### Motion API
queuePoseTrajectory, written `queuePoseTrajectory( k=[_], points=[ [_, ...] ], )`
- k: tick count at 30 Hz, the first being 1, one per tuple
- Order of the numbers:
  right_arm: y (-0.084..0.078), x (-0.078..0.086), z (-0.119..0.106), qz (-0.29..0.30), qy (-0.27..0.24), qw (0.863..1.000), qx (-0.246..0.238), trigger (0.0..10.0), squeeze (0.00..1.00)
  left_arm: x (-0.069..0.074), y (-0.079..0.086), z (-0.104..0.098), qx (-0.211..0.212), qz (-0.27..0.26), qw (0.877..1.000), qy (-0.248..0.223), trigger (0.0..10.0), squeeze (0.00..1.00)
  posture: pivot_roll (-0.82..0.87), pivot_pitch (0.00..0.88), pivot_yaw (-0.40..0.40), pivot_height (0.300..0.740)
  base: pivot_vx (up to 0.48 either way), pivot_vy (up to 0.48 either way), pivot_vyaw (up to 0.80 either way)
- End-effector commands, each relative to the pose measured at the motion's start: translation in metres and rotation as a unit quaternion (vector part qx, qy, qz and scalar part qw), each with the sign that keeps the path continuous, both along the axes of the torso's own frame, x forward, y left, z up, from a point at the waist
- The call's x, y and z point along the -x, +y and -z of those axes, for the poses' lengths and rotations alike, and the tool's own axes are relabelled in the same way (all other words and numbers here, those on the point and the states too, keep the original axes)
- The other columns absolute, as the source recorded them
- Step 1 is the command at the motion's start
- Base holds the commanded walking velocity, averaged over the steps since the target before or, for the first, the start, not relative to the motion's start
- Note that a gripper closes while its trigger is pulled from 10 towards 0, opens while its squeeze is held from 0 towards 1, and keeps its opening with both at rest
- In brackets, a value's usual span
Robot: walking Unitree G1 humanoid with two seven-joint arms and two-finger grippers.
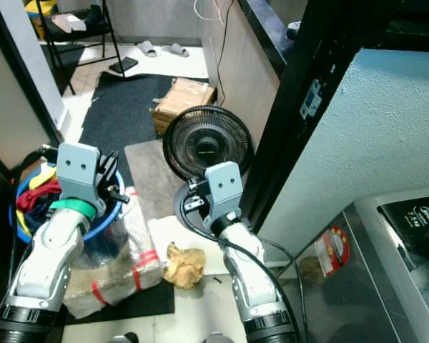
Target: Clothes washing
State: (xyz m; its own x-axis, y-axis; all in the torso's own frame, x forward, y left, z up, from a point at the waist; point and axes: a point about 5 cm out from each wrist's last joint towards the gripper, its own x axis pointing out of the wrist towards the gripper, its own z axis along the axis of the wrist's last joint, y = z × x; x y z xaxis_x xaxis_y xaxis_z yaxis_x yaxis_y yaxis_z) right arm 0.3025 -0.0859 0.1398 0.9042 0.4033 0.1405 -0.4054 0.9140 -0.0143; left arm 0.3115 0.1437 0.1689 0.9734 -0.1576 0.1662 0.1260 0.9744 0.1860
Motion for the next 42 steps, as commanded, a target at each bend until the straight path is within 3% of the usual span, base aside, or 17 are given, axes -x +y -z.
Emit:
queuePoseTrajectory(
  k=[1, 42],
  points=[
    [0.0008, 0.0009, 0.0037, -0.002, 0.012, 1.0, -0.004, 10.0, 0.0, 0.0014, 0.0026, 0.0062, 0.004, -0.006, 1.0, 0.016, 10.0, 0.0, 0.0, 0.0, 0.006, 0.74, 0.0, 0.0, 0.0],
    [0.0009, 0.0001, 0.001, -0.004, 0.011, 1.0, 0.0, 10.0, 0.0, 0.0004, 0.0017, 0.0038, 0.006, -0.006, 1.0, 0.015, 10.0, 0.0, 0.0, 0.013, -0.001, 0.74, 0.0, 0.0, 0.0]
  ],
)
